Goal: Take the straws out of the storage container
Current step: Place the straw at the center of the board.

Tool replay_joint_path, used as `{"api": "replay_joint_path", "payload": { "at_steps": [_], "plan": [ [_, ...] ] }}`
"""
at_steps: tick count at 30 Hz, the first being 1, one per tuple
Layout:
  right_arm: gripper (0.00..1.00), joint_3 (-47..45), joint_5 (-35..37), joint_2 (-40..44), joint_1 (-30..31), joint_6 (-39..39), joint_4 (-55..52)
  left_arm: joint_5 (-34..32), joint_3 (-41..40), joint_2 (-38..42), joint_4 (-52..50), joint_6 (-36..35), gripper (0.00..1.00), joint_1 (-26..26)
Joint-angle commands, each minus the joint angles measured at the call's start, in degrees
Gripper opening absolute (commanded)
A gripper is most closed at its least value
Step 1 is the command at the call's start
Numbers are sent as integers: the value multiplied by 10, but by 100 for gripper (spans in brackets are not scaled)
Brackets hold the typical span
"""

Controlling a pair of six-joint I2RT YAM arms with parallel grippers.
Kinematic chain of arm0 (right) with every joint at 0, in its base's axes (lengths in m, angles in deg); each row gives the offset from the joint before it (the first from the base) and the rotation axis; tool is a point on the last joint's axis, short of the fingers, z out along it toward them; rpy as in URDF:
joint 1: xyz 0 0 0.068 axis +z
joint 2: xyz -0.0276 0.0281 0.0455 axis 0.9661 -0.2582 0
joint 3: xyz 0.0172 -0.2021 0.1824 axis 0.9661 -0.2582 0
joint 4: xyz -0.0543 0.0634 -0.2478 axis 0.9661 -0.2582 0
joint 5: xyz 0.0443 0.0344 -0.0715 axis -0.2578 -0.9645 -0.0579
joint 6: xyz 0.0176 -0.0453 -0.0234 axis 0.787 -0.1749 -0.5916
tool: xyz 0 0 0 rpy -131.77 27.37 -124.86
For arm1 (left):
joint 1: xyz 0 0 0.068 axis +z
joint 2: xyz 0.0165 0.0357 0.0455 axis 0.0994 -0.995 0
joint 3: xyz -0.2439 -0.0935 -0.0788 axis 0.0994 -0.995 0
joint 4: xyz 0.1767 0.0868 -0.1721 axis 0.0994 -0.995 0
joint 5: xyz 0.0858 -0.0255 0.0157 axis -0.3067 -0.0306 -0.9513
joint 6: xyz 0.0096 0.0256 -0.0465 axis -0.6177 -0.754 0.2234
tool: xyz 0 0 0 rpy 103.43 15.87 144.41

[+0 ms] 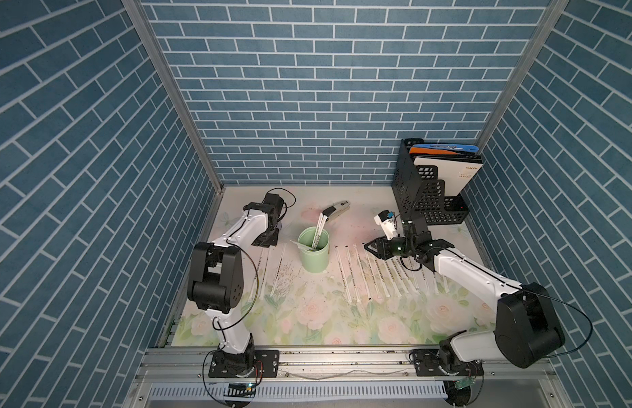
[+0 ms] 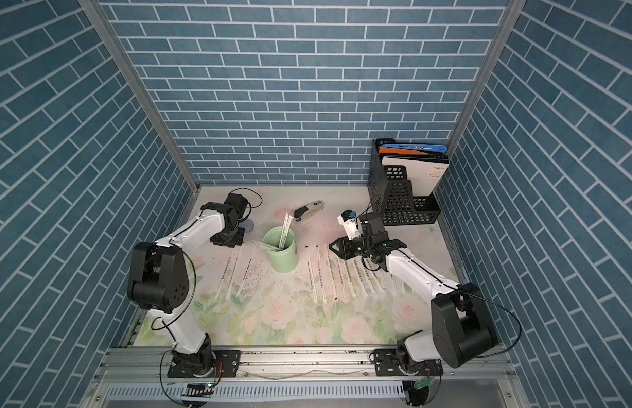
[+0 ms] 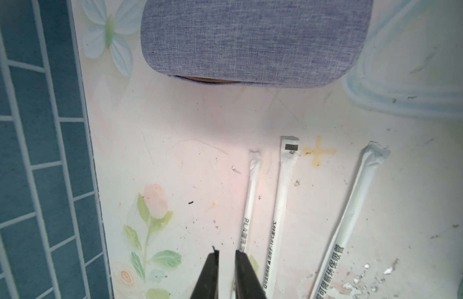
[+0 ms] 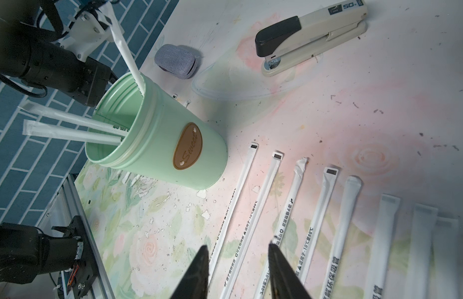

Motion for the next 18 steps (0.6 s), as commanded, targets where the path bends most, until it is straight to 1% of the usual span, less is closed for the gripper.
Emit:
{"api": "replay_joint_path", "payload": {
  "at_steps": [1,6,8,10,11,13,14,18],
  "plan": [
    [38,-5,-8,-4,3,-6,10,-8,-3,-10,1,5,19,4],
    [38,-4,-8,-2,3,-7,8,-18,15,-5,-2,13,21,4],
    [38,-4,-7,-1,3,-7,6,-21,31,4,-4,22,24,4],
    [38,-6,-7,2,3,-7,7,-13,49,23,3,30,24,3],
    [38,-7,-6,3,3,-6,7,-1,55,38,12,33,27,2],
    [38,-7,-5,7,3,-3,6,34,58,72,43,35,32,-3],
    [38,-10,-5,9,3,-3,10,62,52,95,68,37,36,-6],
    [38,-27,3,16,4,10,26,199,-6,182,172,46,57,-14]
  ]
}}
